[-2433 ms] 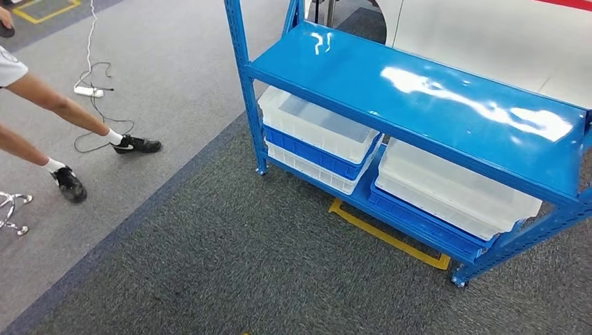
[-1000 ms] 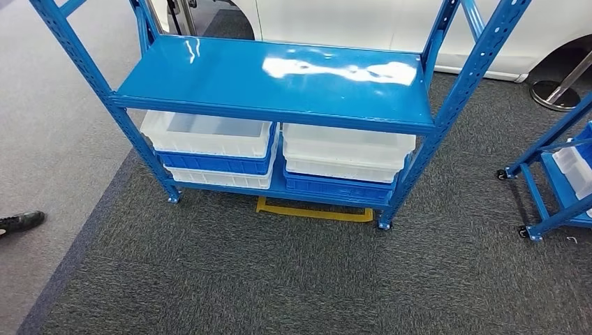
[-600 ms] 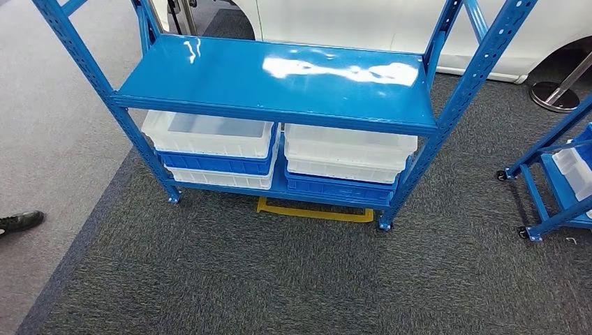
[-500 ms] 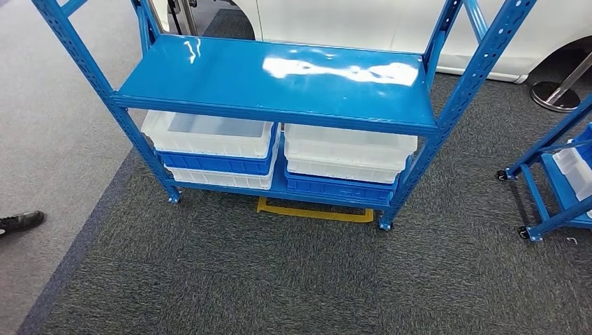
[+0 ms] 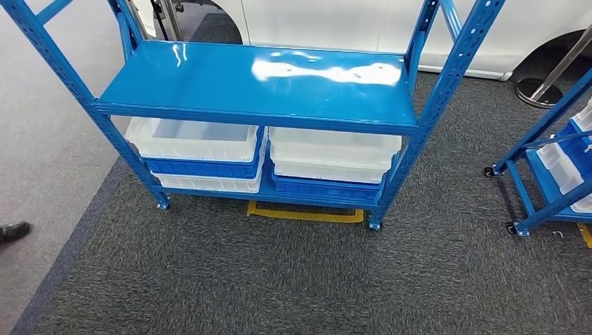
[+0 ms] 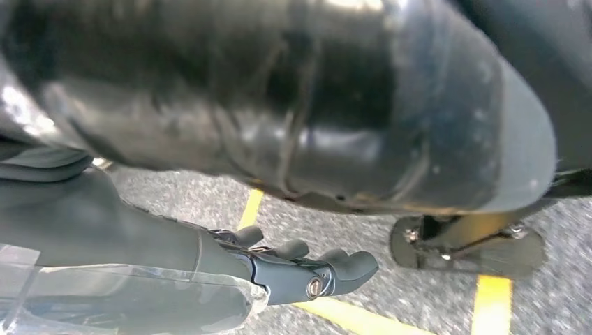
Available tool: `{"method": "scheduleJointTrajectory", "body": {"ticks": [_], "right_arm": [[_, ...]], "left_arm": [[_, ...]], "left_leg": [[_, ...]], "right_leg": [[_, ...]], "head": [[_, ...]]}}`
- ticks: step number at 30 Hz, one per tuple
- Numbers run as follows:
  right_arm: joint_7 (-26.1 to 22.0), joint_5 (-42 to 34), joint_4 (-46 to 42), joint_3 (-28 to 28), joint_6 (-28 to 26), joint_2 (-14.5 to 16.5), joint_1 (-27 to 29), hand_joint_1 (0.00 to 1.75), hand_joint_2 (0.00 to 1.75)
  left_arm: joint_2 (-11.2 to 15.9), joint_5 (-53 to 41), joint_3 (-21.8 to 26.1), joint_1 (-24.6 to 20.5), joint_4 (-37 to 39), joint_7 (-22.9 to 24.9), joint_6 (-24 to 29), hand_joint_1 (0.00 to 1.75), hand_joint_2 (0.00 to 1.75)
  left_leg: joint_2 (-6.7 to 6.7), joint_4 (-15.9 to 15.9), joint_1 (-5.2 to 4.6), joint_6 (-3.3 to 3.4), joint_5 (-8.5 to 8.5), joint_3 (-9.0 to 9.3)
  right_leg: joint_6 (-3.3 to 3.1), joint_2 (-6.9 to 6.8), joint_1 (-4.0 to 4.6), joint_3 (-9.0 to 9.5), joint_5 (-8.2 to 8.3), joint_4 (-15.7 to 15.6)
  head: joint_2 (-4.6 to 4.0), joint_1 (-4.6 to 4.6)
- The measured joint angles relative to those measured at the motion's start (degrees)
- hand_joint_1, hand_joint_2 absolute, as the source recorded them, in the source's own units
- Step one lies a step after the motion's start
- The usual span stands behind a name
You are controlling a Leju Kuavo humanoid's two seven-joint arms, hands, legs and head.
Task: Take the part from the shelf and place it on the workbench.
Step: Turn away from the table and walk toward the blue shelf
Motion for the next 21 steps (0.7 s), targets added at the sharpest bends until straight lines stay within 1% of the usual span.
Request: {"method": "scheduleJointTrajectory", "body": {"ticks": [1, 2, 3, 4, 5, 6, 7, 8, 9, 10, 11, 12, 13, 14, 15, 16, 17, 18, 19, 20, 21], "right_arm": [[0.00, 0.01, 0.01, 0.01, 0.03, 0.02, -0.02, 0.00, 0.00], [0.00, 0.01, 0.02, 0.01, 0.04, 0.04, -0.03, 0.00, 0.00], [0.00, 0.01, 0.01, 0.01, 0.05, 0.02, -0.04, 0.00, 0.00], [0.00, -0.02, 0.01, 0.00, 0.04, 0.03, -0.02, 0.00, 0.00], [0.00, -0.08, 0.01, 0.00, 0.03, 0.03, 0.01, 0.00, 0.00], [0.00, -0.17, 0.01, -0.01, 0.01, 0.03, 0.01, 0.00, 0.00], [0.00, -0.33, 0.01, -0.02, -0.01, 0.05, 0.03, 0.00, 0.00], [0.00, -0.48, 0.01, -0.04, -0.03, 0.07, 0.04, 0.00, 0.00], [0.00, -0.60, 0.01, -0.09, -0.06, 0.08, 0.04, 0.00, 0.00], [0.00, -0.68, 0.01, -0.18, -0.10, 0.10, 0.07, 0.00, 0.00], [0.00, -0.73, 0.01, -0.29, -0.14, 0.10, 0.09, 0.00, 0.00], [0.00, -0.77, 0.01, -0.42, -0.16, 0.11, 0.10, 0.00, 0.00], [0.00, -0.81, 0.01, -0.56, -0.18, 0.14, 0.10, 0.00, 0.00], [0.00, -0.84, 0.03, -0.68, -0.19, 0.28, 0.10, 0.00, 0.00], [0.00, -0.85, 0.04, -0.79, -0.19, 0.39, 0.08, 0.00, 0.00], [0.00, -0.86, 0.06, -0.86, -0.19, 0.50, 0.05, 0.00, 0.00], [0.00, -0.86, 0.07, -0.91, -0.19, 0.60, 0.02, 0.00, 0.00], [0.01, -0.87, 0.05, -0.94, -0.19, 0.59, -0.04, 0.00, 0.00], [0.01, -0.90, 0.05, -0.96, -0.22, 0.60, -0.06, 0.00, 0.00], [0.01, -0.92, 0.05, -0.98, -0.26, 0.58, -0.08, 0.00, 0.00], [0.01, -0.96, 0.05, -0.99, -0.30, 0.55, -0.11, 0.00, 0.00]], "left_arm": [[0.07, -0.03, 0.00, -0.05, 0.00, -0.01, 0.02, 0.00, 0.00], [0.12, -0.04, 0.00, -0.13, 0.01, -0.02, 0.03, 0.00, 0.00], [0.05, -0.05, -0.01, -0.20, 0.01, -0.07, 0.01, 0.00, 0.00], [0.02, -0.10, -0.01, -0.26, 0.01, -0.19, -0.04, 0.00, 0.00], [-0.01, -0.16, -0.01, -0.28, 0.01, -0.36, -0.14, 0.00, 0.00], [-0.02, -0.26, -0.01, -0.28, 0.01, -0.60, -0.30, 0.00, 0.00], [-0.02, -0.36, -0.01, -0.24, 0.01, -0.90, -0.48, 0.00, 0.00], [-0.02, -0.44, -0.01, -0.16, 0.01, -1.18, -0.64, 0.00, 0.00], [-0.02, -0.55, -0.01, -0.03, 0.01, -1.44, -0.79, 0.00, 0.00], [-0.02, -0.66, -0.01, 0.16, 0.01, -1.64, -0.89, 0.00, 0.00], [-0.03, -0.75, -0.01, 0.36, 0.01, -1.77, -0.99, 0.00, 0.00], [-0.03, -0.84, -0.01, 0.53, 0.01, -1.87, -1.08, 0.00, 0.00], [-0.04, -0.88, -0.01, 0.65, 0.01, -1.95, -1.13, 0.00, 0.00], [0.06, -0.89, -0.01, 0.71, 0.01, -2.03, -1.16, 0.00, 0.00], [0.09, -0.90, -0.02, 0.71, 0.01, -2.13, -1.19, 0.00, 0.00], [0.13, -0.91, -0.02, 0.70, 0.02, -2.21, -1.17, 0.00, 0.00], [0.18, -0.91, -0.03, 0.68, 0.02, -2.30, -1.16, 0.00, 0.00], [0.12, -0.93, -0.03, 0.65, 0.03, -2.37, -1.15, 0.00, 0.00], [0.13, -0.96, -0.03, 0.67, 0.03, -2.40, -1.14, 0.00, 0.00], [0.11, -0.98, -0.03, 0.71, 0.03, -2.43, -1.14, 0.00, 0.00], [0.09, -1.01, -0.03, 0.75, 0.03, -2.45, -1.15, 0.00, 0.00]], "left_leg": [[0.00, 0.34, -0.06, -0.52, -0.35, -0.07], [-0.01, 0.42, -0.09, -0.91, -0.54, -0.06], [-0.03, 0.29, 0.05, -1.18, -0.61, 0.12], [-0.09, 0.43, 0.21, -1.40, -0.88, 0.30], [-0.19, 1.46, 0.33, -1.52, -1.61, 0.01], [-0.34, 3.66, 0.35, -1.53, -2.85, -0.94], [-0.52, 7.16, 0.25, -1.44, -4.50, -2.69], [-0.66, 11.50, 0.09, -1.28, -6.27, -5.10], [-0.75, 15.46, -0.12, -1.09, -7.47, -7.49], [-0.80, 18.02, -0.34, -0.79, -7.65, -9.32], [-0.84, 18.40, -0.61, -0.34, -6.57, -10.17], [-0.91, 16.37, -0.99, 0.33, -4.26, -9.91], [-1.05, 12.74, -1.45, 1.21, -1.42, -8.88], [-1.23, 9.24, -1.90, 2.20, 0.69, -7.64], [-1.40, 6.28, -2.28, 3.02, 2.01, -6.51], [-1.51, 4.64, -2.58, 3.55, 2.35, -5.85], [-1.56, 4.09, -2.78, 3.81, 2.05, -5.53], [-1.55, 3.35, -2.87, 3.82, 2.03, -5.20], [-1.48, 2.61, -2.75, 3.71, 2.15, -4.74], [-1.42, 1.71, -2.56, 3.66, 2.31, -4.07], [-1.31, 0.84, -2.33, 3.62, 2.46, -3.37]], "right_leg": [[-0.45, 0.13, 0.11, 0.31, -0.33, -0.60], [-1.19, 0.35, 0.33, 0.19, -0.68, -0.31], [-1.84, 0.44, 0.40, 0.18, -0.86, -0.12], [-2.34, 0.49, 0.47, 0.28, -0.99, -0.12], [-2.80, 0.52, 0.53, 0.46, -1.09, -0.20], [-3.18, 0.55, 0.60, 0.68, -1.19, -0.29], [-3.52, 0.53, 0.75, 0.86, -1.33, -0.35], [-3.81, 0.53, 0.98, 1.01, -1.51, -0.35], [-4.09, 0.58, 1.27, 1.17, -1.70, -0.35], [-4.33, 0.70, 1.58, 1.41, -1.91, -0.35], [-4.53, 0.87, 1.89, 1.76, -2.15, -0.35], [-4.66, 1.05, 2.22, 2.22, -2.43, -0.36], [-4.75, 1.20, 2.49, 2.73, -2.75, -0.40], [-4.74, 1.26, 2.74, 3.12, -3.07, -0.44], [-4.63, 1.35, 2.83, 3.36, -3.34, -0.48], [-4.45, 1.40, 2.76, 3.40, -3.51, -0.55], [-4.17, 1.43, 2.61, 3.36, -3.60, -0.68], [-3.85, 1.48, 2.47, 3.50, -3.61, -0.95], [-3.56, 1.35, 2.41, 3.74, -3.69, -1.09], [-3.23, 1.14, 2.42, 3.83, -3.95, -0.77], [-2.94, 0.94, 2.44, 3.38, -4.64, 0.46]], "head": [[-0.01, 0.01], [-0.01, 0.00], [-0.01, -0.03], [-0.01, -0.03], [-0.01, -0.05], [-0.01, -0.07], [-0.02, -0.07], [-0.02, -0.08], [-0.02, -0.08], [-0.01, -0.08], [-0.01, -0.08], [-0.01, -0.08], [-0.01, -0.08], [-0.01, 0.00], [0.00, 0.02], [0.00, 0.05], [0.00, 0.07], [0.00, 0.02], [0.00, 0.02], [0.00, 0.03], [0.00, 0.04]]}}
